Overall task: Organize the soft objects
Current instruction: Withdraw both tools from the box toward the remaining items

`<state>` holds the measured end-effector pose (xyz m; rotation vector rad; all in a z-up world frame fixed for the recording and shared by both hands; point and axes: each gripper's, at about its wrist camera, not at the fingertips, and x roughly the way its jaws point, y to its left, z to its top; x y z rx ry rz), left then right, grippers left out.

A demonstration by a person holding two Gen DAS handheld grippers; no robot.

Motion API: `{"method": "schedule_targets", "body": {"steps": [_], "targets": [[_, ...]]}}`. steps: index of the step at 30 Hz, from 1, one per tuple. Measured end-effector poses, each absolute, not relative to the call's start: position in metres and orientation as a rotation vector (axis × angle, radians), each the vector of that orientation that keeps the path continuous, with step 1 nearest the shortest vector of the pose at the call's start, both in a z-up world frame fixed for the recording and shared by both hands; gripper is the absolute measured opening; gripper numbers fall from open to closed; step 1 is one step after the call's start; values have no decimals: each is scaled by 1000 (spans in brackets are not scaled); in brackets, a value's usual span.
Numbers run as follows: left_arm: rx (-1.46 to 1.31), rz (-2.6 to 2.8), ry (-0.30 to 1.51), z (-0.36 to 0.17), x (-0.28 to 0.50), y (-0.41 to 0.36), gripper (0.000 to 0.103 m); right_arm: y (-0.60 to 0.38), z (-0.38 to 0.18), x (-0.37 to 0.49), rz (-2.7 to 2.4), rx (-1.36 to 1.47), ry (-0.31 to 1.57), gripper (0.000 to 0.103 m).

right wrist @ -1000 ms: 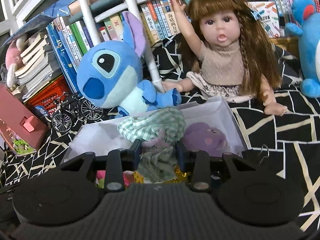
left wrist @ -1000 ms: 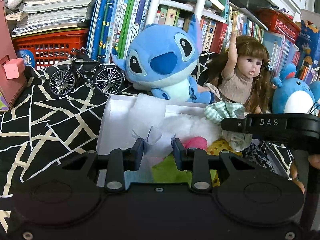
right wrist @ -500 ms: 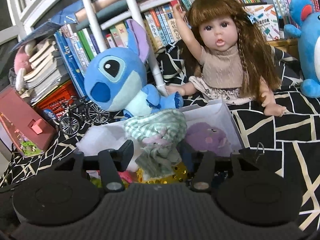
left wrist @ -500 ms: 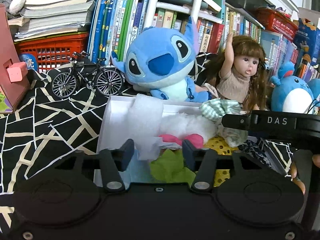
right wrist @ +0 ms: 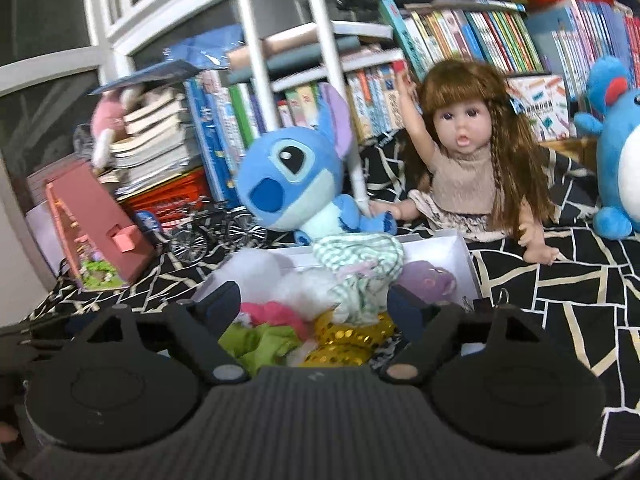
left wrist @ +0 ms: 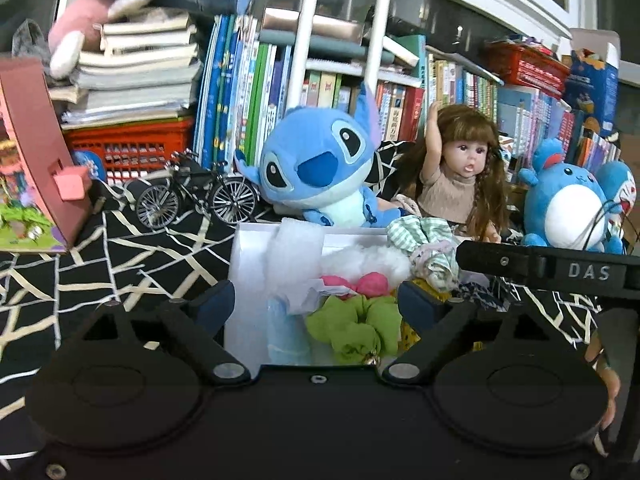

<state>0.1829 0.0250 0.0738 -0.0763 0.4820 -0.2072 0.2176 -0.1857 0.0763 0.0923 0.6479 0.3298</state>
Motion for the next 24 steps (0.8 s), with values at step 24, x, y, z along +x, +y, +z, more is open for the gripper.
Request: {"method": "schedule_targets", "body": {"steps": [24], "targets": [[-30, -136, 465, 52, 107, 70, 92, -166, 77, 120, 463, -115, 590, 102]]}}
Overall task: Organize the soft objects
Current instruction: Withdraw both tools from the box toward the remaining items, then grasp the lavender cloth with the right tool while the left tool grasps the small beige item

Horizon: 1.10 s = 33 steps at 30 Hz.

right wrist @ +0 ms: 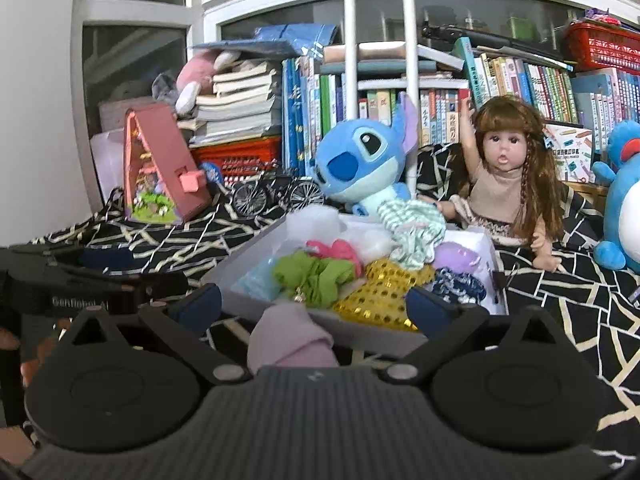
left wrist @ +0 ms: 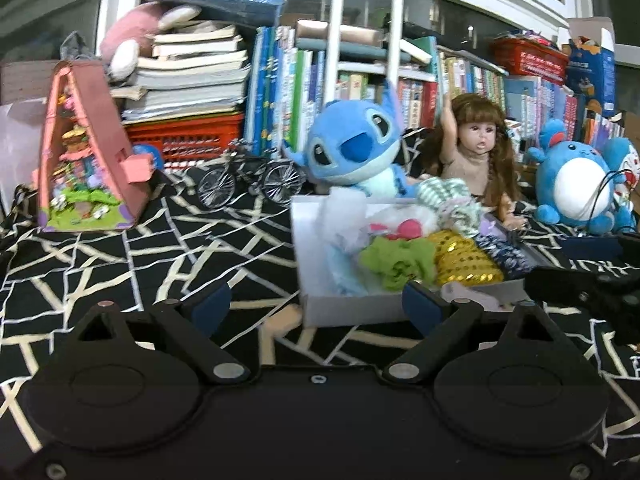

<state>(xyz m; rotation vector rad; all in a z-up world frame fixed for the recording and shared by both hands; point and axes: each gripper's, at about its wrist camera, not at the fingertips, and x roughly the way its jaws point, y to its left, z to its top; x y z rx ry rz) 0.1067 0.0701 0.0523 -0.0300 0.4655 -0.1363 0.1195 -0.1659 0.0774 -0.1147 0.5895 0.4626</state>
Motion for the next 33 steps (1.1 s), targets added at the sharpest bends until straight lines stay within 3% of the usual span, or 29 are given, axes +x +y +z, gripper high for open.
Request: {"method": "schedule_targets", "body": {"steps": [11, 19, 33], "targets": [[-35, -60, 524, 31, 118, 88, 90, -152, 57, 104, 490, -202, 622, 103], [-39, -73, 609, 15, 144, 89, 42, -144, 47, 104, 495, -218, 639, 103], [-38, -108, 632, 4, 169, 80, 41, -128, 39, 111, 512, -259, 654, 98]]}}
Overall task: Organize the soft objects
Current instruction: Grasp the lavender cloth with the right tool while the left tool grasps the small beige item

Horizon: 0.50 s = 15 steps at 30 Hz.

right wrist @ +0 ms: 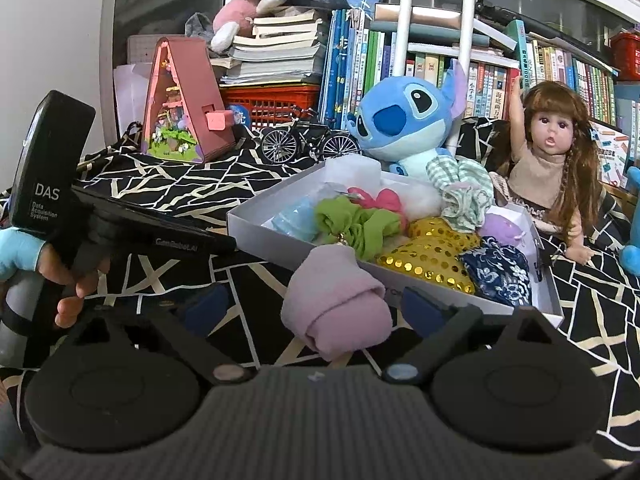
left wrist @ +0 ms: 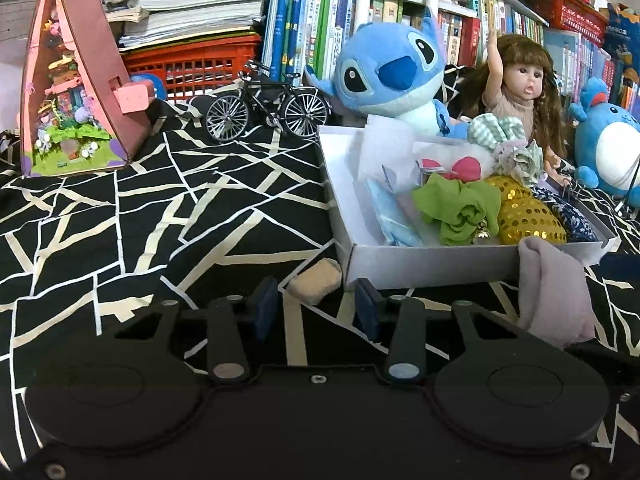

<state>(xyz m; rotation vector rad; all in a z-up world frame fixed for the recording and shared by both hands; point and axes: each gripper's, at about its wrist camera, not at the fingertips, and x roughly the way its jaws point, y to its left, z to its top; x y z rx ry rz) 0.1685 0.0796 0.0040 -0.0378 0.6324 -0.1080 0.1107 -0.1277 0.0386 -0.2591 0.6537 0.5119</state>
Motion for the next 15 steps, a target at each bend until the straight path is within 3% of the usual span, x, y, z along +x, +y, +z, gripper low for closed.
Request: {"method": "schedule_targets", "body": {"steps": [5, 10, 15], "targets": [[-47, -125, 633, 4, 168, 80, 31, -124, 36, 113, 513, -263, 660, 93], [-38, -129, 636, 4, 166, 77, 11, -124, 34, 114, 506, -244, 673, 81], [-33, -98, 645, 7, 162, 76, 9, -129, 38, 114, 496, -237, 667, 65]]}}
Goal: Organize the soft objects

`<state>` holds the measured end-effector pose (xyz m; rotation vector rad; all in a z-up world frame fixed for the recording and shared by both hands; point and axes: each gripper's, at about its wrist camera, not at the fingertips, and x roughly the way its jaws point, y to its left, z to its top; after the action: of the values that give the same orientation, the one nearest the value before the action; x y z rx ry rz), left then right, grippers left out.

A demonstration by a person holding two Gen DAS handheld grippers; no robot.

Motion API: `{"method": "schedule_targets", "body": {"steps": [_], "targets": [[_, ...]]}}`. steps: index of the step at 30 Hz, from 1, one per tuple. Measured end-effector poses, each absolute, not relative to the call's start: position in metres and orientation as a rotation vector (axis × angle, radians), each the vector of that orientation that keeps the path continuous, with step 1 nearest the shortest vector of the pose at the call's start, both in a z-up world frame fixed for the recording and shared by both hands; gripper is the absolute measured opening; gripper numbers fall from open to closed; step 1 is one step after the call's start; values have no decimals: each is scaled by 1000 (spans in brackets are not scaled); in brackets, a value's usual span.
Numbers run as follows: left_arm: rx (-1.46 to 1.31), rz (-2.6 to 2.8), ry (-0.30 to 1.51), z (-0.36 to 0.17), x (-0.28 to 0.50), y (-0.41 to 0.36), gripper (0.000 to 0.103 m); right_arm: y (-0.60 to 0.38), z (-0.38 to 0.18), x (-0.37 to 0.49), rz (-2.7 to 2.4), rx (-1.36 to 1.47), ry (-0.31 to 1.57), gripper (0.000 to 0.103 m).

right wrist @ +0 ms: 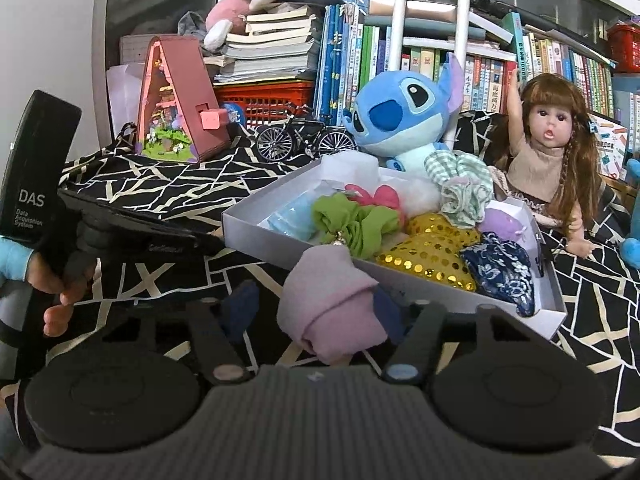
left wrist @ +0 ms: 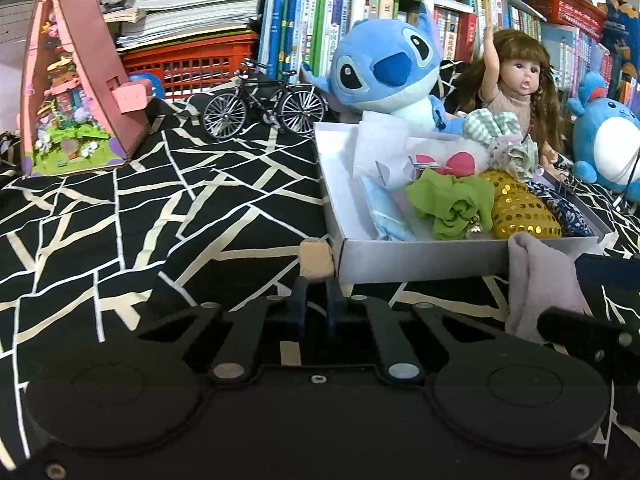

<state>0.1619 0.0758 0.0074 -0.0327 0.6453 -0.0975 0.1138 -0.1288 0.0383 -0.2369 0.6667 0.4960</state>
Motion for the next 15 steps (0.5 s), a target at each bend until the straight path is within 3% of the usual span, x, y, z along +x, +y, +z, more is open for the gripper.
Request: {"method": "schedule_targets", "body": {"steps": [5, 10, 15], "targets": [[-36, -64, 625, 14, 162, 79, 19, -132, 39, 114, 486, -228, 670, 60], [-25, -36, 636, 11, 173, 77, 35, -134, 38, 113, 473, -219, 672, 59], [-29, -10, 650, 4, 183, 76, 37, -136, 38, 113, 468, -220, 675, 59]]}}
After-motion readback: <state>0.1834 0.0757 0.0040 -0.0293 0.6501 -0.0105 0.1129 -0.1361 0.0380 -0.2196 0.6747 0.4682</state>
